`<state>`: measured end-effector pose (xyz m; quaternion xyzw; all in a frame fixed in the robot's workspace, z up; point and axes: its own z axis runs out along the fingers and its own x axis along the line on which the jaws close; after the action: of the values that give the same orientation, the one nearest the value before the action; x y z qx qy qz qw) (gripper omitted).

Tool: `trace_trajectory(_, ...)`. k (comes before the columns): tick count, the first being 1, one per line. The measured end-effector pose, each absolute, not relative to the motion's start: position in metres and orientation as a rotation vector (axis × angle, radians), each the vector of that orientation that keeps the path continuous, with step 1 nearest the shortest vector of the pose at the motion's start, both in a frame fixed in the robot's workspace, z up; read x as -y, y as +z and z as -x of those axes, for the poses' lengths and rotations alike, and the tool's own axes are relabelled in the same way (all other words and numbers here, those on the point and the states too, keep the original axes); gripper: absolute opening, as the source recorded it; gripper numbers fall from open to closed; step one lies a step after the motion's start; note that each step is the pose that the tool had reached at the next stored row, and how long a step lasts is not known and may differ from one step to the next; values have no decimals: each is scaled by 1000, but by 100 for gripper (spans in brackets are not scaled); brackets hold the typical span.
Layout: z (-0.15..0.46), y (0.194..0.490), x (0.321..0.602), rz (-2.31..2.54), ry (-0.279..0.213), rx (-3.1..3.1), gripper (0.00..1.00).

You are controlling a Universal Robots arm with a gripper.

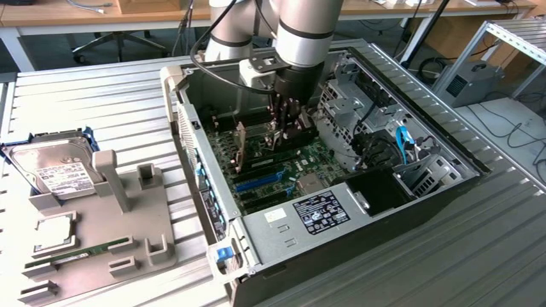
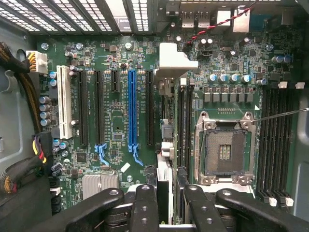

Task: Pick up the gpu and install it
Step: 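Insert the gpu into the slot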

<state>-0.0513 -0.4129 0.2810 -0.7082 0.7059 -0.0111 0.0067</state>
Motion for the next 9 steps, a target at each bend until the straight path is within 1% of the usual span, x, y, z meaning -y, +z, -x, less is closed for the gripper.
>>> trace_trajectory(9,51,277,413,2216,-35,-2209,26)
